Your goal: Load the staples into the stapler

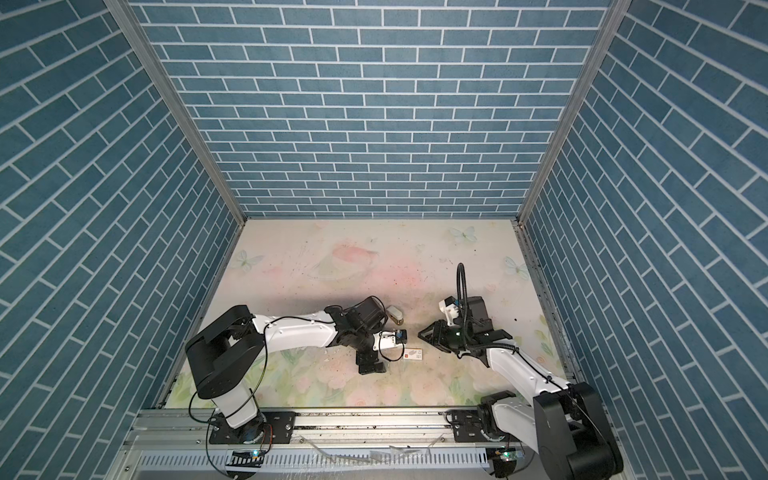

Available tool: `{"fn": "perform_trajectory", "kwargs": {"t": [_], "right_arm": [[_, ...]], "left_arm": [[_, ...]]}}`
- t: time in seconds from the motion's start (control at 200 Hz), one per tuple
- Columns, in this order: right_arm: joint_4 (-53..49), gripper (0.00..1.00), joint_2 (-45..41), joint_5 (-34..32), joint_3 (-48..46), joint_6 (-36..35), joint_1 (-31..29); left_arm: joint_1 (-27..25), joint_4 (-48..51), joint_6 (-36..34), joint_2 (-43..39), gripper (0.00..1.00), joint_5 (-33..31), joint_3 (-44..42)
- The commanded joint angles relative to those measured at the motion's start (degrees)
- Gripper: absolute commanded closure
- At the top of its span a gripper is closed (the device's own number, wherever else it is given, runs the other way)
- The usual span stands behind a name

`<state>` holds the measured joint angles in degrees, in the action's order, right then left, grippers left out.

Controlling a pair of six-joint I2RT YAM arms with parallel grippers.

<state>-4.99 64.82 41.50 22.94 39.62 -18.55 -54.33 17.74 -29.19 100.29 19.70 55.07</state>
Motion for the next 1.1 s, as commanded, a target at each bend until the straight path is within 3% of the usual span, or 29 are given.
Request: {"fn": "perform_trajectory", "kwargs": {"t": [0.0, 0.275, 1.095], "right_arm": [[3.97, 0.67, 2.1, 1.67, 2.1, 0.17, -1.0], [6.68, 0.67, 8.32, -2.01, 3.7, 0.68, -4.6], [7.35, 0.75, 13.18, -6.14, 3.69, 0.33, -10.2]], "left_arm": [[0.44, 3.12, -0.61, 1.97, 0.02, 2.57, 0.4], [0.38, 4.81, -1.63, 3.42, 0.01, 5.55, 1.53], [1.57, 4.5, -0.61, 5.44, 0.0, 6.12, 3.02]]}}
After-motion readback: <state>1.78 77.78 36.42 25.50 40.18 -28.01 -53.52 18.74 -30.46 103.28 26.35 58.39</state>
